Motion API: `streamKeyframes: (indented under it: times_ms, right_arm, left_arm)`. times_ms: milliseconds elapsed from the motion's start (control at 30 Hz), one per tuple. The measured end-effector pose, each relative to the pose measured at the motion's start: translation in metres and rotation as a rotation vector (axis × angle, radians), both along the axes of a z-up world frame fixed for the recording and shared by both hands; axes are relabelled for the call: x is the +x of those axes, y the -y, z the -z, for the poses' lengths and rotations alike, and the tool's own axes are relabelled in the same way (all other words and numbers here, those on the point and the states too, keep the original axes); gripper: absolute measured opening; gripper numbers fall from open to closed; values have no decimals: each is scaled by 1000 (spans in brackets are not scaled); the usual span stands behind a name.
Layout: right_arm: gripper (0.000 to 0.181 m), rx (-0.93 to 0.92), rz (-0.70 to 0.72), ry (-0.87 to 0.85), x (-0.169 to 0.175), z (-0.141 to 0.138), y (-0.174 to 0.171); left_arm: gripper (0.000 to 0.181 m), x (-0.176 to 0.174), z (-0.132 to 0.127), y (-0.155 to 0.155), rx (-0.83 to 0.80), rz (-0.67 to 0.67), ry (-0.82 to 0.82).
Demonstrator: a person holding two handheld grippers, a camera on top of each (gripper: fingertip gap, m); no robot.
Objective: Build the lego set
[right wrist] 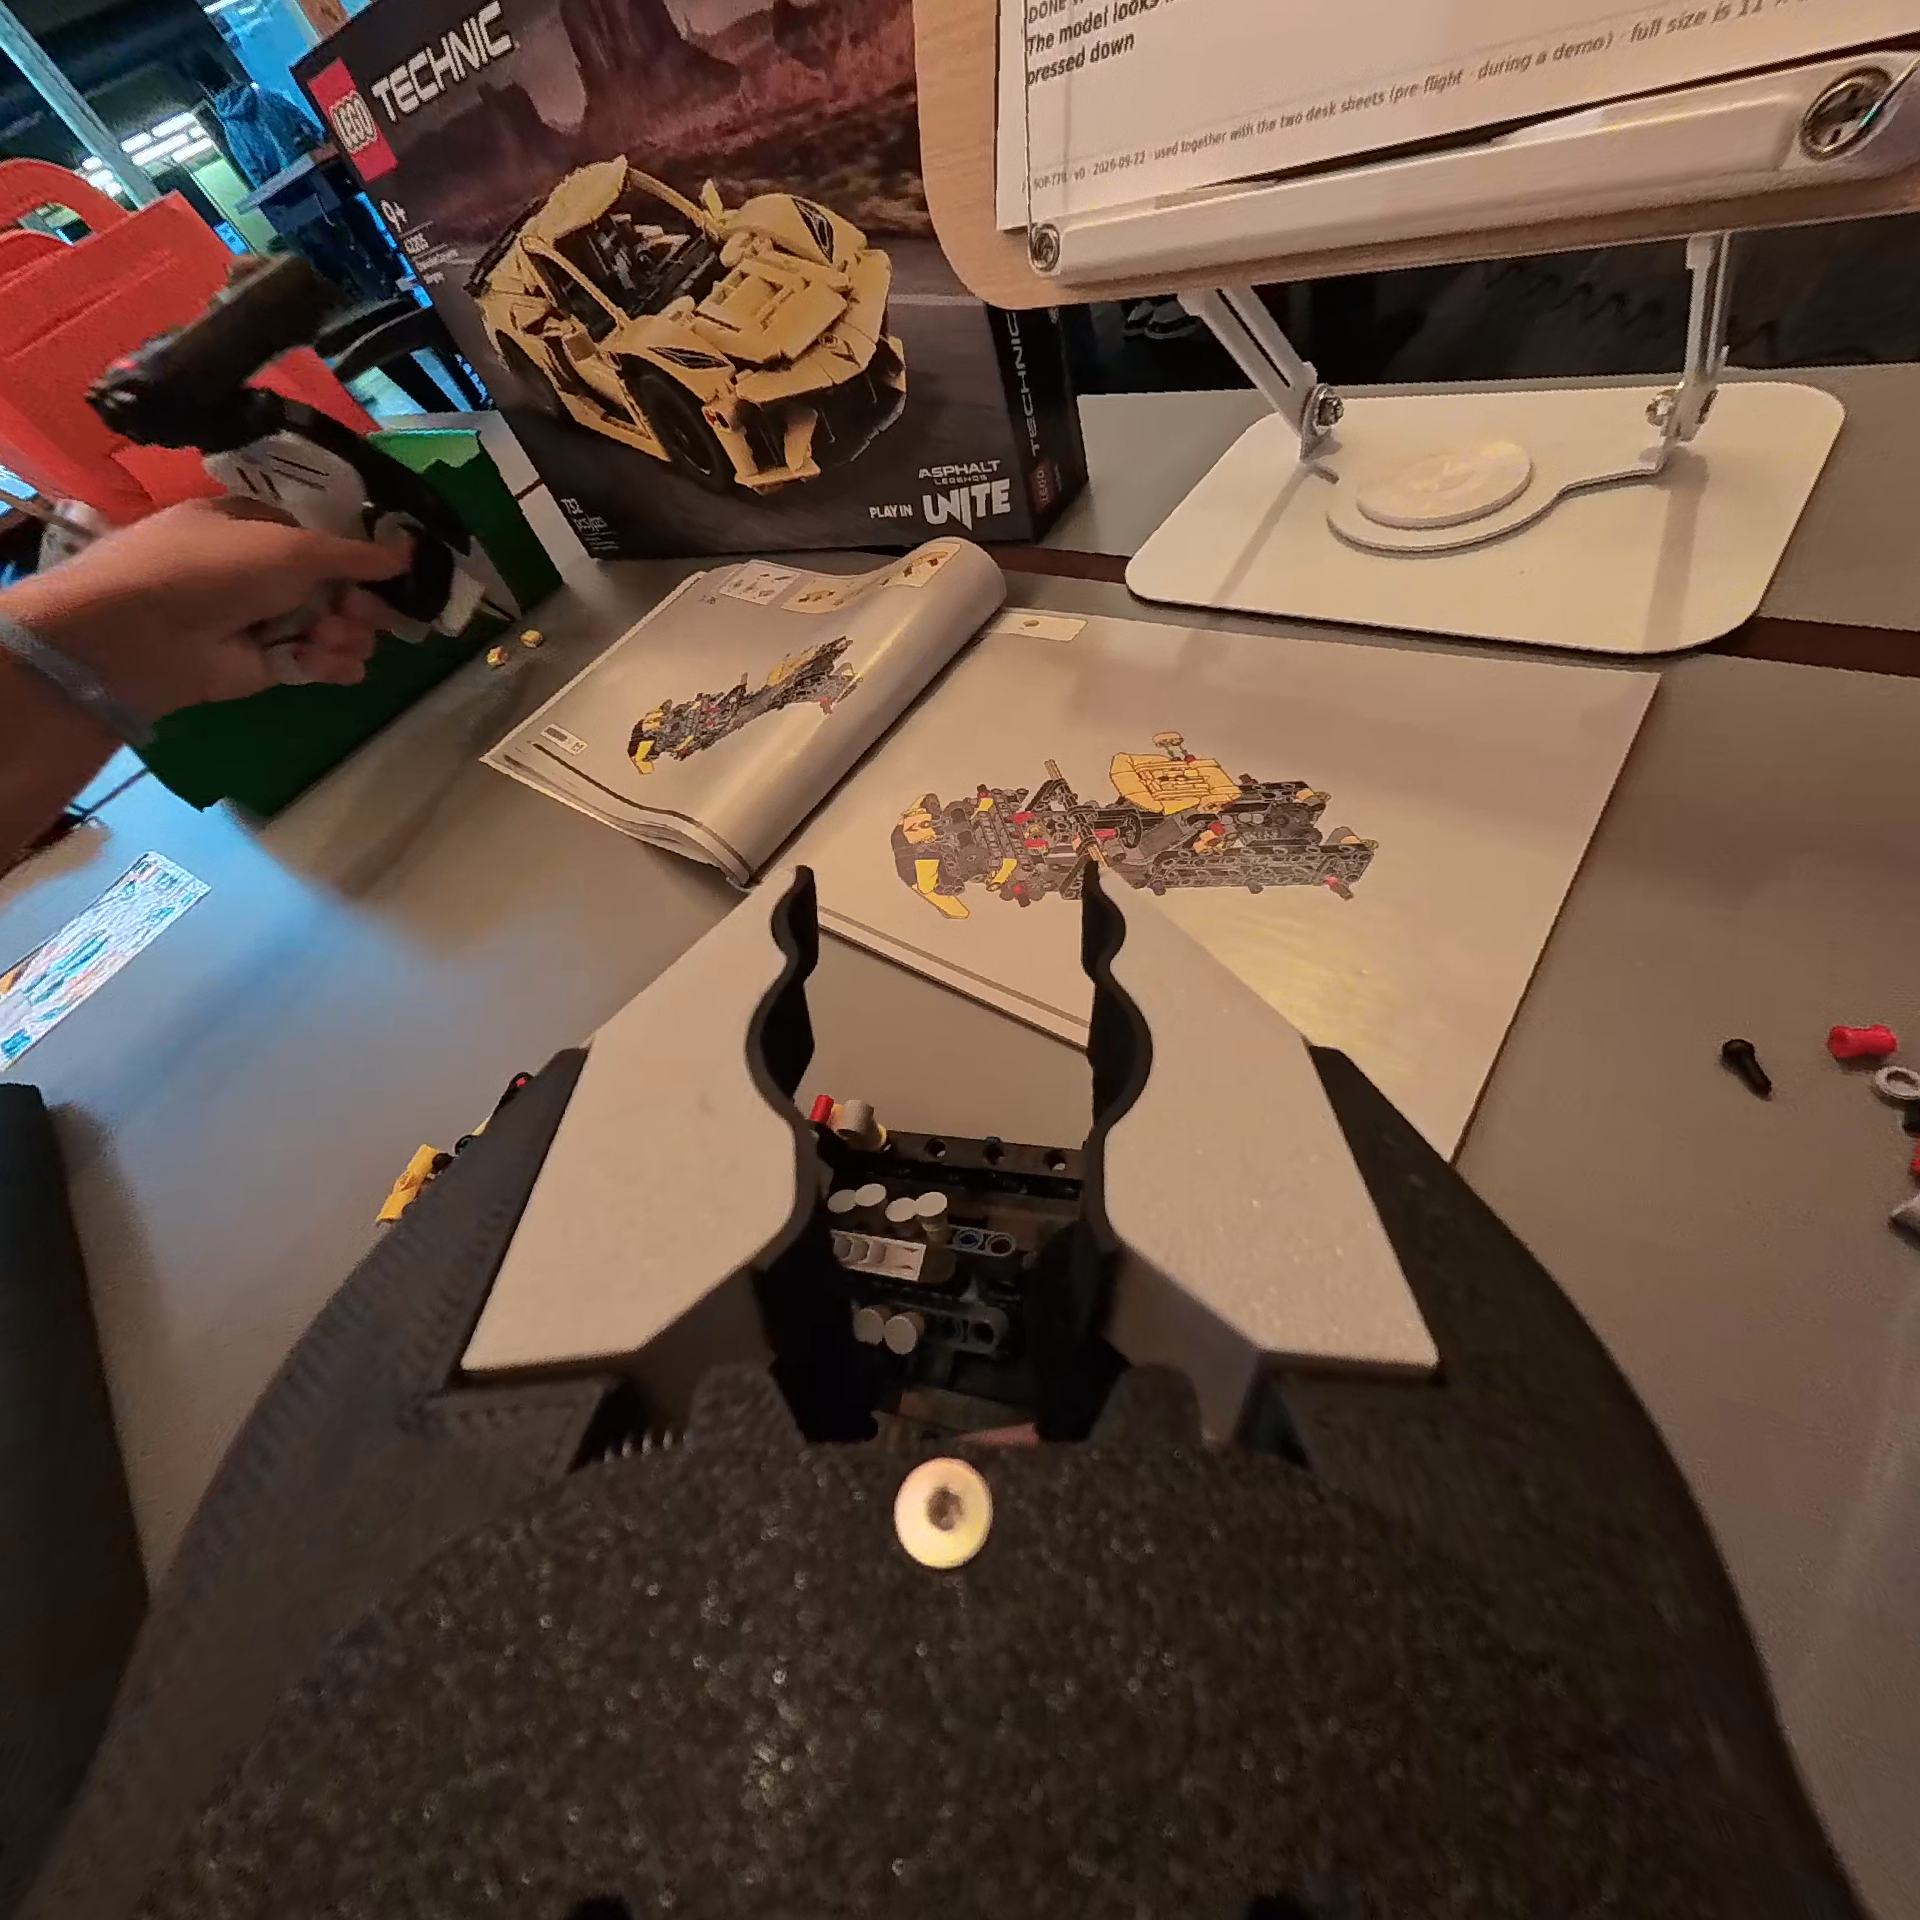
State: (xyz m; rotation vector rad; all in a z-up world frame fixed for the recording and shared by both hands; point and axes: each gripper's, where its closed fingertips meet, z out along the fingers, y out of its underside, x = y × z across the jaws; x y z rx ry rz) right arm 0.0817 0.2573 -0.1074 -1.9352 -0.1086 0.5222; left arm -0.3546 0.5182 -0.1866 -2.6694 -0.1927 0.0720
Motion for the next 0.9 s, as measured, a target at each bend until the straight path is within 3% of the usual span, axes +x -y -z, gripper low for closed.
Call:
streamKeyframes:
  times_ms: [100, 200, 333, 433, 533, 667, 900]
  right_arm:
    - [50, -4, -5, 14, -2, 1, 0]
    - [50, -11, -7, 27, -3, 4, -1]
    - [49, -12, -9, 37, -5, 5, -1]
    - [49, -19, -11, 39, -6, 7, -1]
    - [49, -23, -16, 33, -7, 8, -1]
    - [49, -33, -17, 38, -6, 10, -1]
    - [49, -29, -31, 36, -10, 9, 0]
  left_arm:
    - [0, 39, -26, 34, 36, 199, 60]
    - [0, 44, -37, 67, 56, 324, -53]
    - [10, 42, -52, 41, 151, 490, -95]
    - [37, 27, -39, 22, 10, 660, -176]
    - [42, 3, -17, 11, -190, 661, -274]
    - [41, -14, 1, 0, -310, 592, -359]
    - [38, -15, 23, -5, -371, 492, -202]
